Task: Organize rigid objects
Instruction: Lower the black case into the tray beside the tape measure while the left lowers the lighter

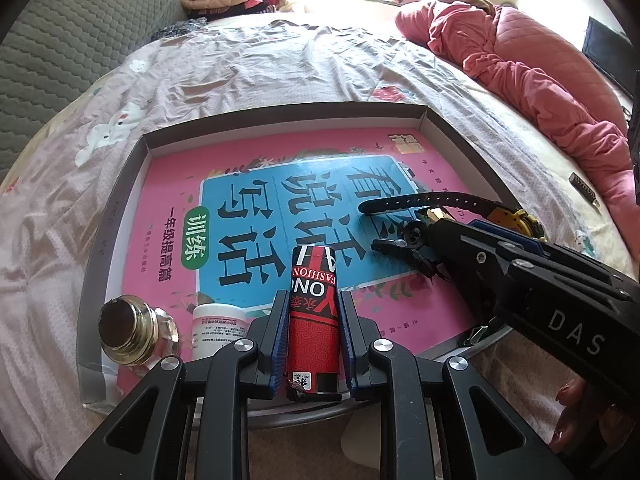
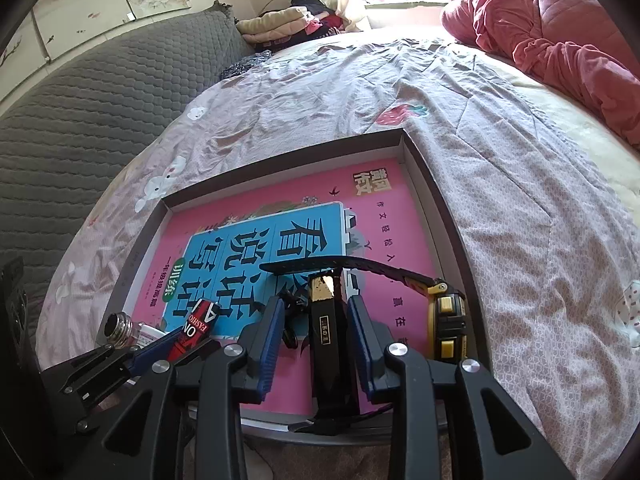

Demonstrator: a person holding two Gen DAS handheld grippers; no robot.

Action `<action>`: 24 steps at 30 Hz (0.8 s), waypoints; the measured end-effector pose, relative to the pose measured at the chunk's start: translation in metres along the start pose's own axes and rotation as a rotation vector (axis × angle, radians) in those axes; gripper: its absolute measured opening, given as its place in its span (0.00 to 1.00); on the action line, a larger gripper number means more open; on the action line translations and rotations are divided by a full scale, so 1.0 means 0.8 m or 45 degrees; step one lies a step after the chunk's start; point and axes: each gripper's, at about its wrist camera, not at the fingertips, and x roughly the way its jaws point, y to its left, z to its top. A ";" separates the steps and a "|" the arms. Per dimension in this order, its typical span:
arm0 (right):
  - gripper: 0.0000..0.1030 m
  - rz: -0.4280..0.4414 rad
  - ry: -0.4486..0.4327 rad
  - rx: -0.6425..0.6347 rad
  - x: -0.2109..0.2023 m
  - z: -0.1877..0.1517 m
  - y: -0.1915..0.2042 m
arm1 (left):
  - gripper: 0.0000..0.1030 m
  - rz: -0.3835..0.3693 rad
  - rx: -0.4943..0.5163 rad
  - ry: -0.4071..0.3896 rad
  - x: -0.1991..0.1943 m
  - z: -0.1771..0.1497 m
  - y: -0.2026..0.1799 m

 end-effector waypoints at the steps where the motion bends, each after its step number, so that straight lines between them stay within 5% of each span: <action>1: 0.32 0.000 -0.003 -0.001 -0.001 0.000 0.000 | 0.23 0.001 -0.003 0.000 0.000 0.000 0.001; 24: 0.35 -0.011 -0.027 0.005 -0.009 0.002 -0.004 | 0.23 0.009 -0.034 0.010 -0.007 -0.007 0.009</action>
